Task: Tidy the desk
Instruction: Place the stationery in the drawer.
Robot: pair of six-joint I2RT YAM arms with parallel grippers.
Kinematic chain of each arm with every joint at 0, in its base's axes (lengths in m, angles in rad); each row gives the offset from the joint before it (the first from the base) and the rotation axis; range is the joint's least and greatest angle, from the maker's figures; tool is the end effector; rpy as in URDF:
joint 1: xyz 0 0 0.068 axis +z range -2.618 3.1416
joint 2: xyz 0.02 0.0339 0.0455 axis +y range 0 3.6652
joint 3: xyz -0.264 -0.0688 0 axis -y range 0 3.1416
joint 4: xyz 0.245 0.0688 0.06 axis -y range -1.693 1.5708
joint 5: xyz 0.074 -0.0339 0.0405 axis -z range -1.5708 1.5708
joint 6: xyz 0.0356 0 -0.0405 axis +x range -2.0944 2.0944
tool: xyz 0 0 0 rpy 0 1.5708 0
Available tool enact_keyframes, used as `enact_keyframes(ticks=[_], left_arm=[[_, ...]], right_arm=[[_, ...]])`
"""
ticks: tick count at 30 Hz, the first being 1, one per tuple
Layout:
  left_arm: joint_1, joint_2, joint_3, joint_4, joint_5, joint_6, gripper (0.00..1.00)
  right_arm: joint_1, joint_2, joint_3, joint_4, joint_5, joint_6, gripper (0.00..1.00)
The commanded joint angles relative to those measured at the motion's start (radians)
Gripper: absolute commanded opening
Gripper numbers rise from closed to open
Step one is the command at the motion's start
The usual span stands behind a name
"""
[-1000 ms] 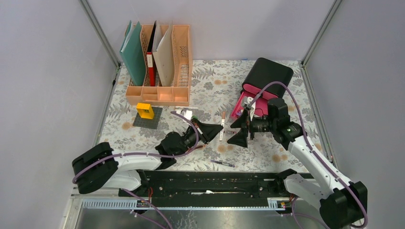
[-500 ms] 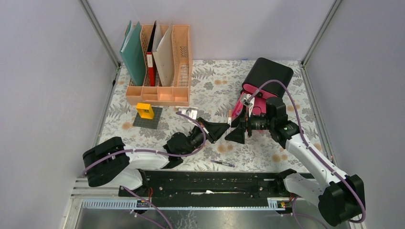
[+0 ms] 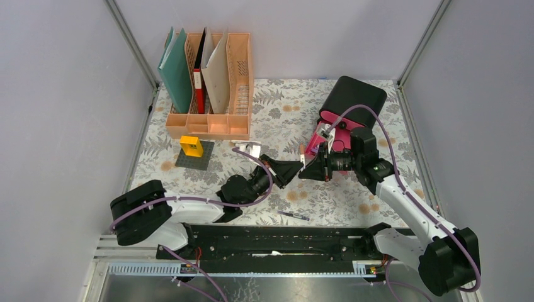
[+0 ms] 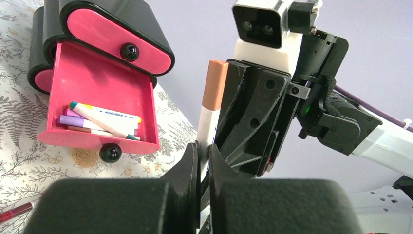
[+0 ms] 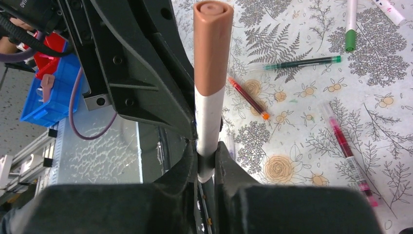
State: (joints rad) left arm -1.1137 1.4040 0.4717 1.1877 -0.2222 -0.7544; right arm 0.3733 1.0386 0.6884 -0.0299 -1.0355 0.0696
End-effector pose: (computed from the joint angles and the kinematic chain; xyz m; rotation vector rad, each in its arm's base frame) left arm 0.1287 -0.2438 0.2403 0.0532 1.4694 -1.4183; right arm 0.1959 0.1096 0.2791 -0.9760 1.7044 1.2909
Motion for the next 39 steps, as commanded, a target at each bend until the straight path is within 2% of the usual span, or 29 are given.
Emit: enact_keyframes(ticks=[1,10,14,17,21,28,39], left_arm=[[-0.008,-0.019,0.022,0.070,-0.003,-0.001,0.14],[-0.006,-0.180,-0.050,-0.098,-0.035,0.019,0.62],[-0.006,-0.300,-0.099,-0.209,-0.070,0.078,0.85],[-0.006,-0.389,-0.139,-0.300,-0.117,0.105,0.98],[-0.003,-0.500,-0.197,-0.408,-0.175,0.115,0.99],[-0.001,-0.641,-0.270,-0.502,-0.243,0.104,0.99],[0.002,-0.684,-0.289,-0.562,-0.284,0.098,0.99]], right_arm=[[0.003,0.006,0.042,-0.048,-0.009,-0.064,0.01],[0.000,-0.003,0.112,-0.251,0.084,-0.329,0.00],[0.000,-0.029,0.131,-0.324,0.226,-0.433,0.00],[-0.001,-0.063,0.127,-0.331,0.361,-0.474,0.00],[-0.001,-0.084,0.117,-0.314,0.545,-0.514,0.00],[-0.001,-0.051,0.099,-0.266,0.812,-0.562,0.00],[-0.001,0.013,0.046,-0.128,1.146,-0.643,0.02]])
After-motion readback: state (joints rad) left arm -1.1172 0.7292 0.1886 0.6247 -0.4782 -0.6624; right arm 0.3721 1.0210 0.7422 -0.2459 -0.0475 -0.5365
